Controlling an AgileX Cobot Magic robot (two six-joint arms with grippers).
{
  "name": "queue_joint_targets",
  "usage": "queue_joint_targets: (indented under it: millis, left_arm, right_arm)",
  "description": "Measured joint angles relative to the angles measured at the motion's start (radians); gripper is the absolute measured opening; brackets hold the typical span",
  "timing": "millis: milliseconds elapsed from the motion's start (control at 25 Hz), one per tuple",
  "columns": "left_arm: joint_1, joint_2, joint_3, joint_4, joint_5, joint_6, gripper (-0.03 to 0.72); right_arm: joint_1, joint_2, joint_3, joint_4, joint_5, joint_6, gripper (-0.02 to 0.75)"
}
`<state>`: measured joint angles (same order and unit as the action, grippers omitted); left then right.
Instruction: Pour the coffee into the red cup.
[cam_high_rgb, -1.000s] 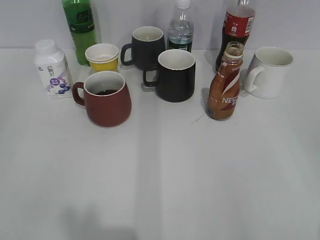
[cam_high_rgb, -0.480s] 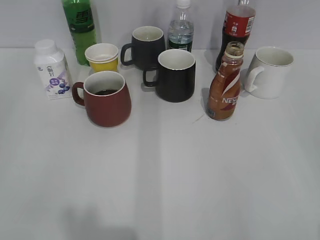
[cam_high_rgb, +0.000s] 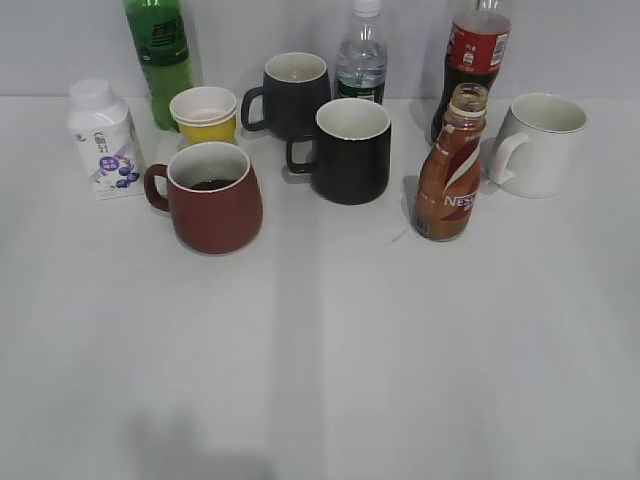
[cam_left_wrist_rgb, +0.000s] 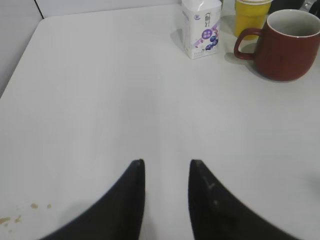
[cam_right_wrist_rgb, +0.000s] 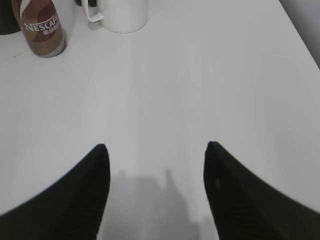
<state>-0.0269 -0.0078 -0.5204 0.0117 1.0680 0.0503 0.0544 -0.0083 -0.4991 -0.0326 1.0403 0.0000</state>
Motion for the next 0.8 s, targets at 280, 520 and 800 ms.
queue_joint_targets:
  millis: [280,520,800]
  left_arm:
    - [0.0,0.0,0.0,0.0,0.0,0.0,0.238]
    - [0.0,0.0,0.0,-0.012,0.0,0.0,0.238]
    - [0.0,0.0,0.0,-0.012,0.0,0.0,0.239]
  right_arm:
    - [0.0,0.0,0.0,0.0,0.0,-0.005,0.448]
    - [0.0,0.0,0.0,0.0,0.0,-0.005,0.448]
    - [0.0,0.0,0.0,0.0,0.0,-0.005,0.448]
